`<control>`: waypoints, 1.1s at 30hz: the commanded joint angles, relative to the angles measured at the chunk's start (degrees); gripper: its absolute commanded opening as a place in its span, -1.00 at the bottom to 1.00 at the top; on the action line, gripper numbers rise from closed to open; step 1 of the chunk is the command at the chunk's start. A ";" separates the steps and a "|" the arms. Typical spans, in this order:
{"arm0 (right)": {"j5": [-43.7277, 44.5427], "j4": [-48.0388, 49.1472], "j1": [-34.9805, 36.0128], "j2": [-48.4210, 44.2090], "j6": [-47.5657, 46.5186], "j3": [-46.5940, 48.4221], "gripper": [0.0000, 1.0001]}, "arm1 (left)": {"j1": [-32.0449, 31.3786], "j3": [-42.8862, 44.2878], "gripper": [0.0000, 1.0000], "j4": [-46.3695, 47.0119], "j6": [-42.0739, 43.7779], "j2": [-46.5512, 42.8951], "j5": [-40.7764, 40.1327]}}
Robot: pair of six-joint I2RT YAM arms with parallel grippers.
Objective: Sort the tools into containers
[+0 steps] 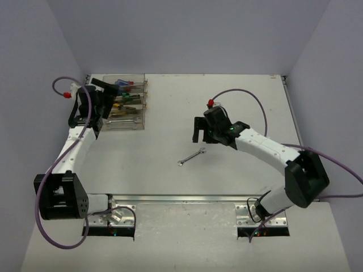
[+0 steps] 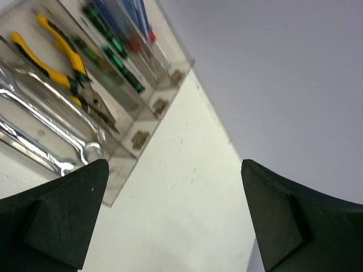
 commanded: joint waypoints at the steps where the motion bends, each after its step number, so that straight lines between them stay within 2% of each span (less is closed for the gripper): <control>1: 15.18 -7.70 5.94 10.06 20.10 10.97 0.98 | -10.14 -1.10 1.00 -8.97 13.16 -0.86 1.67; 3: 23.17 -21.02 8.60 15.09 31.01 16.82 0.98 | -10.91 -1.67 1.00 -11.96 15.85 -2.65 1.88; 5: 25.02 -27.74 9.68 18.34 37.59 20.63 0.98 | -10.91 -2.36 1.00 -13.38 18.01 -5.75 1.76; 10: 21.36 -33.10 10.37 25.14 44.48 24.85 0.98 | -11.00 -2.40 1.00 -17.72 22.33 -10.44 -1.38; 13: 18.31 -32.26 10.55 26.71 48.83 22.36 0.92 | -11.05 -0.70 1.00 -20.38 24.12 -11.61 -1.34; 14: 17.42 -31.04 10.58 26.84 49.84 20.95 0.85 | -11.00 -0.29 1.00 -20.81 24.40 -11.98 -0.32; 16: 13.82 -24.65 10.76 27.43 48.38 17.71 0.50 | -11.01 -0.39 1.00 -20.49 25.30 -13.21 1.14; 18: 12.09 -22.45 11.02 28.61 49.02 16.44 0.15 | -11.07 -0.39 1.00 -20.55 26.48 -12.95 1.61; 19: 11.18 -21.88 11.11 29.36 49.53 16.07 0.06 | -11.05 -0.18 1.00 -20.81 26.87 -12.51 2.12; 21: 9.69 -21.60 11.16 30.20 50.17 15.85 0.01 | -11.00 0.22 1.00 -21.18 27.14 -11.91 2.82; 25: 5.74 -21.79 11.52 34.55 53.97 15.50 -0.23 | -11.01 0.05 1.00 -21.09 27.14 -11.43 5.64; 30: 3.95 -24.50 12.30 37.35 59.69 13.83 -0.26 | -11.00 0.13 1.00 -21.09 27.47 -11.61 5.84; 32: 3.82 -23.14 12.49 36.91 60.85 11.87 -0.40 | -11.01 -0.33 1.00 -20.98 27.60 -11.40 6.27; 33: 3.59 -21.97 12.57 36.82 60.98 10.73 -0.59 | -11.08 -0.48 1.00 -20.83 27.67 -11.32 6.36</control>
